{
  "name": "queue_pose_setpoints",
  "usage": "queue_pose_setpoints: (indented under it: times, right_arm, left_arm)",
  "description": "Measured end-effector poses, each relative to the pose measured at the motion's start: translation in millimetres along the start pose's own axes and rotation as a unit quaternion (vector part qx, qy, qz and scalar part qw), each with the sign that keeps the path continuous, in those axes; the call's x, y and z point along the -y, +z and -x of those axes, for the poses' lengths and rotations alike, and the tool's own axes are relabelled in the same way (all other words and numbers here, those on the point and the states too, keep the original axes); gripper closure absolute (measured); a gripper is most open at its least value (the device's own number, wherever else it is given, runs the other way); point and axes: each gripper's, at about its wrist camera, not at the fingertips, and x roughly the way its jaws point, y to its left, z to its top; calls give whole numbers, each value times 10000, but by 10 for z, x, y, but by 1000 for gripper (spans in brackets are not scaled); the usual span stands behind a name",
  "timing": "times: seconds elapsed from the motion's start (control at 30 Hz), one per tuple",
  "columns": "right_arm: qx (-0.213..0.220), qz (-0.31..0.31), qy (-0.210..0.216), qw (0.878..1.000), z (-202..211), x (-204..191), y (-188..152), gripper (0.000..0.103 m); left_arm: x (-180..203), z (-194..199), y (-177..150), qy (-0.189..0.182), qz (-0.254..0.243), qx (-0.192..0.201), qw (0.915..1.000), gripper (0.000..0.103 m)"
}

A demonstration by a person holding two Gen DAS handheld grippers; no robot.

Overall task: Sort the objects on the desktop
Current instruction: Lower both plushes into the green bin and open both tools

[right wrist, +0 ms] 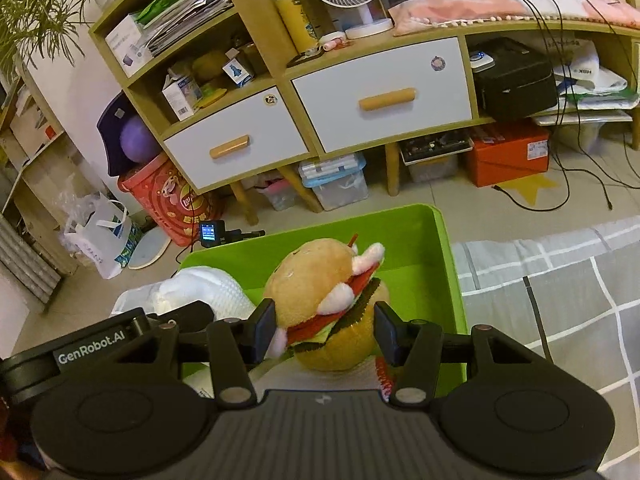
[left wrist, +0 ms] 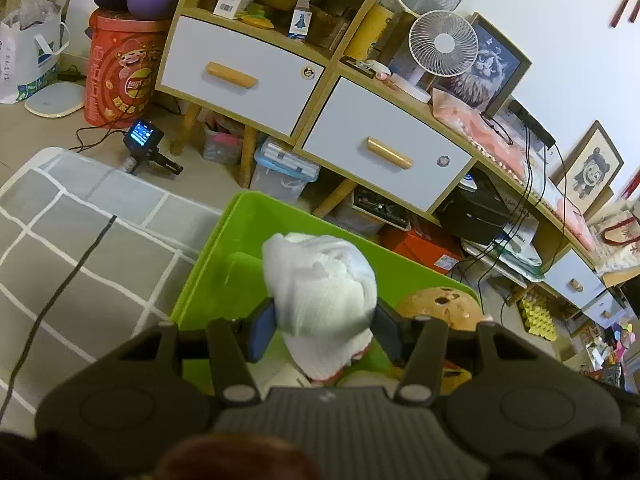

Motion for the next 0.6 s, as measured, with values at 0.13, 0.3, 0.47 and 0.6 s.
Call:
queue_pose_setpoints:
  times: [0.13,0.3,0.47,0.6]
  right_arm:
    - [-8,-18,6,10000,4,15,8,49]
    - [-18,-79,-8,10000,23,51,26,48]
    - [-22,-116,-29,9999,54,82,51,45]
    - [-51,-148,-9,9999,58,91,50,41]
  left_arm:
    - [14,-28,-18,-130,22,7,9999,52]
    - [-6,-58,-31,-270,132,6,9995,52]
    - [-44,-77,-47,-420,315,-63,9986,52]
    - [-65,-99,-58,-450,385,-34,9982,51]
